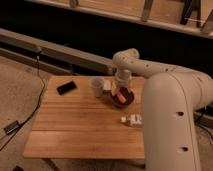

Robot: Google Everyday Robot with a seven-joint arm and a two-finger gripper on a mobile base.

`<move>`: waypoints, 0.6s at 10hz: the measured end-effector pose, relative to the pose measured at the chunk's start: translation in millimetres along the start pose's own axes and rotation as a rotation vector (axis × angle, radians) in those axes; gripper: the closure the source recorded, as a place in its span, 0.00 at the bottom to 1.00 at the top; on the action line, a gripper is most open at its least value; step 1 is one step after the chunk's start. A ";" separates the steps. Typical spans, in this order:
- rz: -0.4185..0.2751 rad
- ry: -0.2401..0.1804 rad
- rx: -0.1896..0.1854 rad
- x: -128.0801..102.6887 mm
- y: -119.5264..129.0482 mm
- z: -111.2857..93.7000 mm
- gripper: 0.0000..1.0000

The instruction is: Place the pepper in the ceramic bowl

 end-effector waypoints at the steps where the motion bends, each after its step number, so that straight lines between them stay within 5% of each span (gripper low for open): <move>1: -0.008 -0.016 -0.012 1.5 1.7 -11.1 0.34; 6: -0.046 -0.015 -0.035 20.8 8.3 -38.6 0.34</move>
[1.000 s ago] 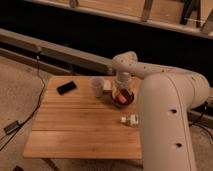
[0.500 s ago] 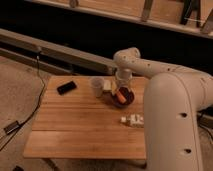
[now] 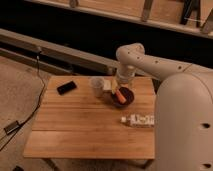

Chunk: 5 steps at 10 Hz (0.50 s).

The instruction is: Place the pepper in the ceramic bowl

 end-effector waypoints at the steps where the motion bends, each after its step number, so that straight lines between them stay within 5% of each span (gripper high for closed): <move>1: -0.001 -0.001 0.000 -0.4 0.6 -0.1 0.34; 5: -0.003 -0.001 -0.001 -1.2 1.7 0.5 0.34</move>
